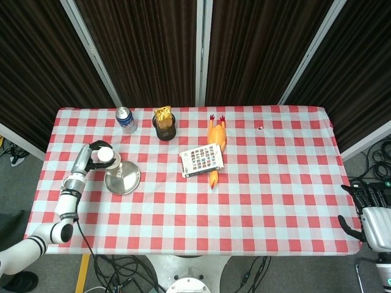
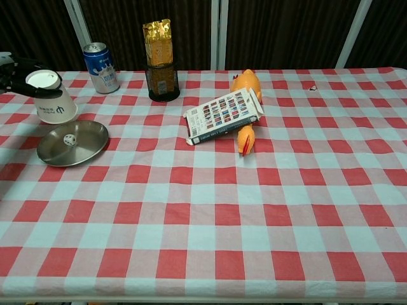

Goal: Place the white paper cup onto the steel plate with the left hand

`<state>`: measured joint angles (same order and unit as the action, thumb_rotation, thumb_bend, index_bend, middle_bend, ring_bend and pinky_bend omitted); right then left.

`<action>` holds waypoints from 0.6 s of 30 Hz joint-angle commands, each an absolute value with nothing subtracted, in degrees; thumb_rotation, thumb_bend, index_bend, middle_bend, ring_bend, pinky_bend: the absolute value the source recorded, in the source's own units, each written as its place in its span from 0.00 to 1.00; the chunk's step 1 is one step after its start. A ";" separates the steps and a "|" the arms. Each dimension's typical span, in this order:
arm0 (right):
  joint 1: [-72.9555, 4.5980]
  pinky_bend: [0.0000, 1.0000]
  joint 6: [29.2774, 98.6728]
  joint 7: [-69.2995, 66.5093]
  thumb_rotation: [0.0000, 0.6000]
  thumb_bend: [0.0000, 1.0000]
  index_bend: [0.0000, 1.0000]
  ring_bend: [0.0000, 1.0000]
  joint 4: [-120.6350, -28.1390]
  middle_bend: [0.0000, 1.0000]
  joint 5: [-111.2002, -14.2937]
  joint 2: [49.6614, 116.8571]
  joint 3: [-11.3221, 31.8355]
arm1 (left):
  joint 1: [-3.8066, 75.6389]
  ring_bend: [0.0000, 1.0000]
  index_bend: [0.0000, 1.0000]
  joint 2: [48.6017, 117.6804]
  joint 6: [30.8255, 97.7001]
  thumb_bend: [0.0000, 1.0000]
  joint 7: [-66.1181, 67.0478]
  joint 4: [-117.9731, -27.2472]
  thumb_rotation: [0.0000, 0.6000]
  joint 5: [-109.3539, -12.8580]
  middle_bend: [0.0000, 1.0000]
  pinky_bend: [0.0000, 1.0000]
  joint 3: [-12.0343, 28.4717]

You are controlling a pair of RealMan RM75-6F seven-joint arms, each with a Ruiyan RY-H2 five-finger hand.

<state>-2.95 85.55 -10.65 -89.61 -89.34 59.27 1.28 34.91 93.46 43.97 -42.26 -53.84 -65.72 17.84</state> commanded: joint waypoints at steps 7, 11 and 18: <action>-2.86 0.07 85.44 -10.57 1.00 0.27 0.15 0.00 -89.62 0.20 -89.06 59.12 1.32 | 38.98 0.16 0.36 98.95 36.33 0.30 -38.53 -42.24 1.00 -59.61 0.31 0.12 20.77; -2.83 0.07 85.38 -10.57 1.00 0.27 0.15 0.00 -89.65 0.20 -88.92 59.06 1.36 | 38.11 0.08 0.20 99.67 40.83 0.29 -36.69 -41.19 1.00 -60.83 0.17 0.06 20.65; -2.63 0.07 85.50 -11.26 1.00 0.27 0.15 0.00 -89.07 0.20 -88.63 59.15 1.43 | 32.97 0.07 0.18 92.66 48.36 0.28 -32.34 -49.63 1.00 -65.50 0.15 0.06 17.28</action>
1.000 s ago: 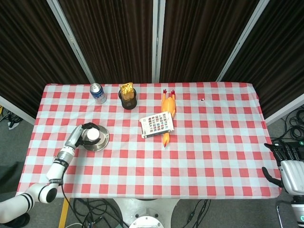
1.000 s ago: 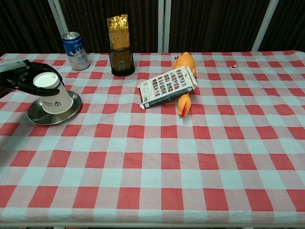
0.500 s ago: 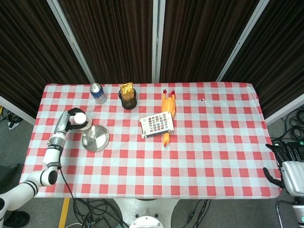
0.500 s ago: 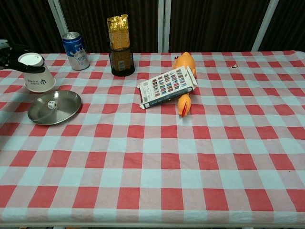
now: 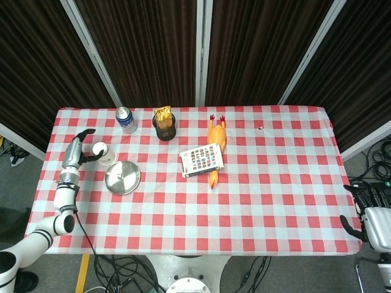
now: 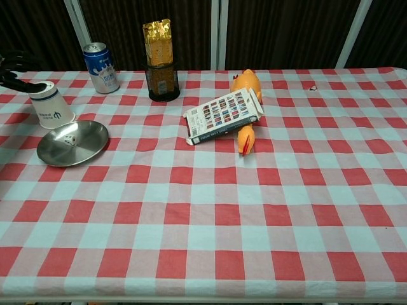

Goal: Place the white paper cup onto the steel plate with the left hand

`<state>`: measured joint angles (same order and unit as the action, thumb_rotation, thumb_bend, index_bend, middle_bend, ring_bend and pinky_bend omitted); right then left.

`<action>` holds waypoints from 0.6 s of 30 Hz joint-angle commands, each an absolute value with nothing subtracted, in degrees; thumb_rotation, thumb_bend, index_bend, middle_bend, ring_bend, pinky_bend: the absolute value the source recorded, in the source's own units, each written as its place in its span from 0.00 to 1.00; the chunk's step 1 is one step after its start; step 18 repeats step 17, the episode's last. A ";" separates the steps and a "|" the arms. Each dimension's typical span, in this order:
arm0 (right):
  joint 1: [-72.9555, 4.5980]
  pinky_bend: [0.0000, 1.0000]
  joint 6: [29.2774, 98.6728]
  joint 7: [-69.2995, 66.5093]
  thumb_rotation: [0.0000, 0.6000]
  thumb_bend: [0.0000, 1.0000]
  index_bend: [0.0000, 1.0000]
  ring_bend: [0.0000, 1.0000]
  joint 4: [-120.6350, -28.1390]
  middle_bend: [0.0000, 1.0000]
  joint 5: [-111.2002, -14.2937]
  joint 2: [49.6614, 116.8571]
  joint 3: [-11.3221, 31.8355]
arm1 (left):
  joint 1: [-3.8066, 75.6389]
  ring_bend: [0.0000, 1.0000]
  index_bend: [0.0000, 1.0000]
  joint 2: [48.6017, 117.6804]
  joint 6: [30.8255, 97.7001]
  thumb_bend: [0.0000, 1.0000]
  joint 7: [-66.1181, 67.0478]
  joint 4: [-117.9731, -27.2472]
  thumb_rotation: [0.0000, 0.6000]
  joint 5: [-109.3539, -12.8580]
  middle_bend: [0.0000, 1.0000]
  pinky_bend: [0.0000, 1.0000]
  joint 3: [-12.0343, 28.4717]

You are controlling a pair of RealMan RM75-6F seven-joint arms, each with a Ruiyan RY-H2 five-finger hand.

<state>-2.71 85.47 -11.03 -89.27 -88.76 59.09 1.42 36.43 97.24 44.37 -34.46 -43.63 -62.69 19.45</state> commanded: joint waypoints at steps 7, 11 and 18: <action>-2.69 0.07 85.24 -12.36 1.00 0.27 0.15 0.00 -87.99 0.20 -88.63 59.70 1.40 | 22.37 0.07 0.19 82.21 64.64 0.28 -16.29 -66.91 1.00 -70.12 0.16 0.06 10.86; -2.71 0.07 85.33 -12.85 1.00 0.27 0.15 0.00 -87.48 0.20 -88.96 60.06 1.32 | 16.79 0.07 0.21 79.09 73.89 0.28 -6.95 -73.67 1.00 -71.70 0.16 0.06 7.93; -2.72 0.07 85.42 -13.48 1.00 0.27 0.15 0.00 -86.72 0.20 -89.69 60.64 0.97 | 9.92 0.07 0.22 76.59 83.87 0.28 0.08 -81.02 1.00 -73.65 0.16 0.05 4.71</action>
